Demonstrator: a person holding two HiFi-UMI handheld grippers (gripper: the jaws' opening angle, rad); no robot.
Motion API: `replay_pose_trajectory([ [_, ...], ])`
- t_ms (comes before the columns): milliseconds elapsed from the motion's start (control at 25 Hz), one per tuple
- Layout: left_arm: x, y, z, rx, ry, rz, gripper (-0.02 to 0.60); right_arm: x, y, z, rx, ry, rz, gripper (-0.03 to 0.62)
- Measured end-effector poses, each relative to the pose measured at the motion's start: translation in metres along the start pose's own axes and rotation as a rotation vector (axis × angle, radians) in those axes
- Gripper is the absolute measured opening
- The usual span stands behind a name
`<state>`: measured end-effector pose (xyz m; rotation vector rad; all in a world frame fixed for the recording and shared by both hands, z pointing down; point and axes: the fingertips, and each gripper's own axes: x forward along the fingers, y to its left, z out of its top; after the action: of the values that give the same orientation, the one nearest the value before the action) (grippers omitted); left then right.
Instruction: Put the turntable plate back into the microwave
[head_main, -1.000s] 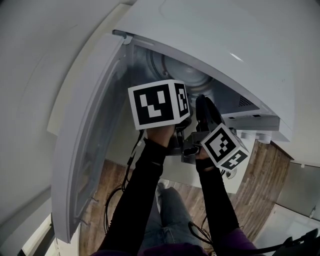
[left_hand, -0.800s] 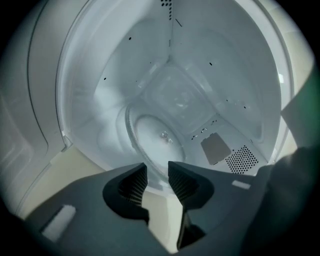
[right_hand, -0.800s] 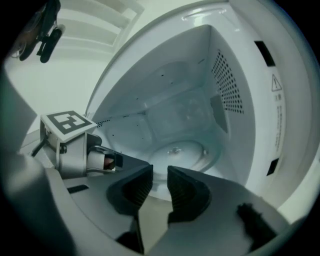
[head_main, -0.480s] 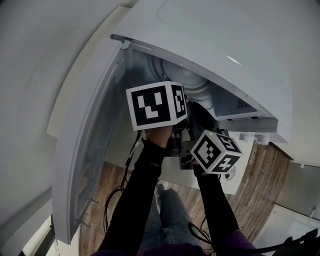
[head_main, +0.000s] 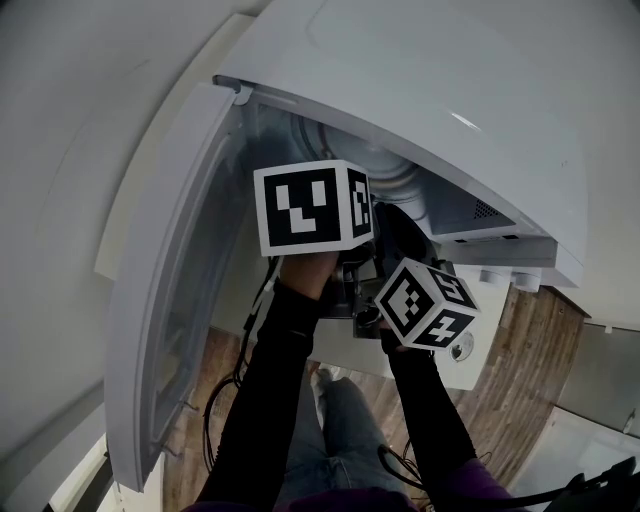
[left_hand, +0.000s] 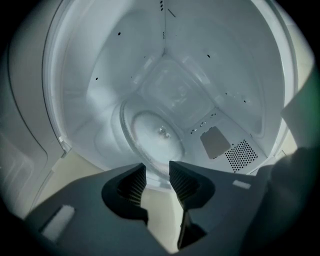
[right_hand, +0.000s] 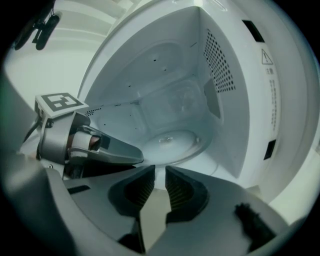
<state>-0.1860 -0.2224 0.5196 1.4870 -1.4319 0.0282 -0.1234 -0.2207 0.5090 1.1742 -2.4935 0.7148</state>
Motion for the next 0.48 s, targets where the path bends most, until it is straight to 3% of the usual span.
replay_pose_trajectory([
  [160, -0.002, -0.003, -0.004, 0.022, 0.059, -0.047, 0.160, 0.001, -0.002, 0.001, -0.008, -0.002, -0.008, 0.071],
  [320, -0.003, -0.012, -0.017, 0.165, 0.135, -0.055, 0.211, 0.001, -0.013, 0.002, 0.022, -0.011, -0.037, 0.069],
  [480, -0.003, -0.013, -0.020, 0.197, 0.142, -0.040, 0.210, 0.002, -0.014, 0.004, 0.017, -0.016, -0.044, 0.067],
])
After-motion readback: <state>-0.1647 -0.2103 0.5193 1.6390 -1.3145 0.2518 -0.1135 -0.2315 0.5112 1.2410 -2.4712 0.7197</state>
